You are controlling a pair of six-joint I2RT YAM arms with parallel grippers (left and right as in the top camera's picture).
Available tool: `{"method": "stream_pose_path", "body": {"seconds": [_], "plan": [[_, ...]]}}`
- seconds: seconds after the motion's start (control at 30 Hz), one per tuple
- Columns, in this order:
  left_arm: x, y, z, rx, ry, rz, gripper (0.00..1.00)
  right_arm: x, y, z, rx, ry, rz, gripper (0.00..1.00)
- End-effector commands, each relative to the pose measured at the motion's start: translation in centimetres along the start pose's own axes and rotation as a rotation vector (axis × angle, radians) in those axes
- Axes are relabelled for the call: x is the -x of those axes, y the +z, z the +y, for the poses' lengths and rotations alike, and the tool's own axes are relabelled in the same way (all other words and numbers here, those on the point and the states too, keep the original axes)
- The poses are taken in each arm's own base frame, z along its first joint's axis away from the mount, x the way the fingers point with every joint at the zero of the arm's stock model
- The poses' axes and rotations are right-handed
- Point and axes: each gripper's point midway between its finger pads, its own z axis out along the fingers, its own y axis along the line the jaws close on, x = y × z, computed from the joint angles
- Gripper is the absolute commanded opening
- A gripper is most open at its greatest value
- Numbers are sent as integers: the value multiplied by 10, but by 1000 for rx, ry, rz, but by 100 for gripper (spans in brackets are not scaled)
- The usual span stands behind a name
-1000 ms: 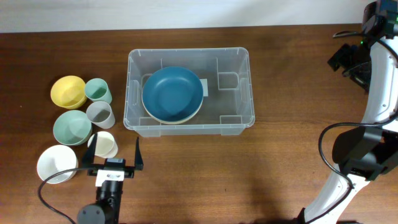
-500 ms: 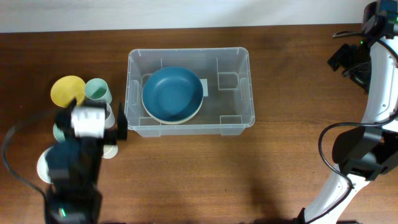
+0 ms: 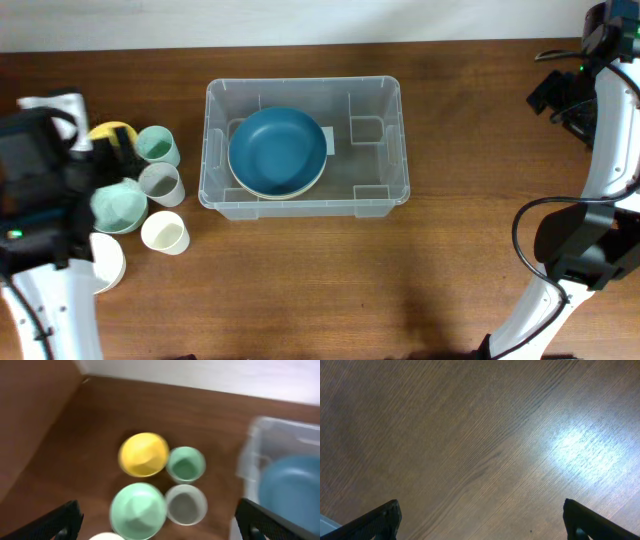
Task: Pack container
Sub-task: 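Move left gripper to the white bowl and grasp its rim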
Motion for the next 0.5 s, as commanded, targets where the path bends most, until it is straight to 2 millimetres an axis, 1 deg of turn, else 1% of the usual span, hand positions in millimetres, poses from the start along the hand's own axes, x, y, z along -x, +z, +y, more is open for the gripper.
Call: {"method": "stream_pose_path", "body": {"seconds": [0.0,0.1,0.3,0.4,0.47], "plan": [[-10,8,9,-11,-99,63,100,0,4,0,-8,8,7,99],[-33,16,17,31,-112,165,100,0,4,0,-7,8,7,99],[-84,25,60,219,-440,361,100,0,4,0,-8,8,7,99],[-107,25,81,296,-586,438,100,0,4,0,-7,8,7,99],[-117,22,92,334,-660,465,100,0,4,0,-7,8,7,99]]}}
